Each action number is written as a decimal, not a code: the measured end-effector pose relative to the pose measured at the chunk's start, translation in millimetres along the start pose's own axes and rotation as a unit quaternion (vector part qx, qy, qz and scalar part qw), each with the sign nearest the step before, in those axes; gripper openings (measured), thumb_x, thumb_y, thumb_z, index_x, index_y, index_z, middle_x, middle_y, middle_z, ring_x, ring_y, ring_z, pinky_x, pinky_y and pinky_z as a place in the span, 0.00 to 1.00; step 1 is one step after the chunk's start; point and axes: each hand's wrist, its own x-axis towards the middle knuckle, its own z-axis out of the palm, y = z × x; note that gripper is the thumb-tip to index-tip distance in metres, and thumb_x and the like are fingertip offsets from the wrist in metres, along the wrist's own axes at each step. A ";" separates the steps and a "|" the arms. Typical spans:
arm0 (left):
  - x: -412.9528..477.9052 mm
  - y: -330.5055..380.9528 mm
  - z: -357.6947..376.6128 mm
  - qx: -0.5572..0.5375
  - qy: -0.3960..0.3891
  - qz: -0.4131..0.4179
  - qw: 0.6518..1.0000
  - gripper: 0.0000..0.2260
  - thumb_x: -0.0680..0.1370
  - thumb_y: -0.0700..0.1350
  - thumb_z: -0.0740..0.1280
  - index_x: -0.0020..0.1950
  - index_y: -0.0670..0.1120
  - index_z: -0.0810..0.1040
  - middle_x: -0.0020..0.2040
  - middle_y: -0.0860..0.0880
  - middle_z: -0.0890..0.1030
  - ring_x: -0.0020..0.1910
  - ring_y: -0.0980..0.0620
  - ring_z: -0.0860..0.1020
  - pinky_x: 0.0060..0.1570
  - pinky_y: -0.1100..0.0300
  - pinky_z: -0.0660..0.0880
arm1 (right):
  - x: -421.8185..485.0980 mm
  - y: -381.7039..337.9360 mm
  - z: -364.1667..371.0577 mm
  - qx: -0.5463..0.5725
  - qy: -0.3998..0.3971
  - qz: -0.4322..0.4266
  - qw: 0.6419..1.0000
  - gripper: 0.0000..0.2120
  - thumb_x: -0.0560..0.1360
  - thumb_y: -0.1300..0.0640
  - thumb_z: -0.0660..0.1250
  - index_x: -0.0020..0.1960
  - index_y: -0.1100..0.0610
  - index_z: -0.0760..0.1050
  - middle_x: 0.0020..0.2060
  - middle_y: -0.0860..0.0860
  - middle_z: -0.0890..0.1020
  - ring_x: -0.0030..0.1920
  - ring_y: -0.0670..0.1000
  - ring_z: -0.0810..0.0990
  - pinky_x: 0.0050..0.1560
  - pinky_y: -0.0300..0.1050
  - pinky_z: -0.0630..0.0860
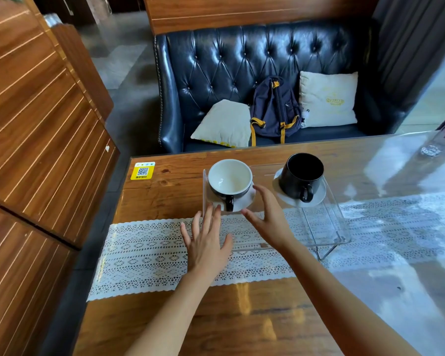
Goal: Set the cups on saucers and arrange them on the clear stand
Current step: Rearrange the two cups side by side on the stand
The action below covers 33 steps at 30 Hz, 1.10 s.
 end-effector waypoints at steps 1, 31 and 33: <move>-0.8 -0.8 -0.9 0.005 0.002 0.010 1.000 0.30 0.77 0.58 0.54 0.75 0.56 0.44 0.78 0.56 0.46 0.76 0.50 0.45 0.70 0.40 0.34 | -8.8 1.0 -7.7 -0.032 0.004 -0.019 0.999 0.27 0.73 0.50 0.69 0.68 0.57 0.66 0.67 0.52 0.72 0.67 0.48 0.69 0.66 0.45 0.68; -8.1 2.7 -3.7 -0.006 0.009 0.024 1.000 0.29 0.78 0.57 0.54 0.76 0.54 0.47 0.78 0.55 0.50 0.76 0.51 0.46 0.71 0.40 0.35 | -75.2 45.1 -82.8 -0.247 0.045 0.046 0.967 0.27 0.78 0.50 0.61 0.74 0.57 0.60 0.75 0.55 0.64 0.76 0.56 0.59 0.75 0.56 0.57; -17.3 2.7 -3.9 -0.058 0.038 0.027 0.997 0.30 0.78 0.56 0.56 0.76 0.53 0.47 0.78 0.56 0.49 0.76 0.53 0.47 0.72 0.43 0.37 | -90.7 44.1 -82.4 -0.187 0.113 0.011 0.976 0.22 0.76 0.59 0.64 0.69 0.56 0.67 0.69 0.54 0.71 0.71 0.57 0.66 0.71 0.57 0.64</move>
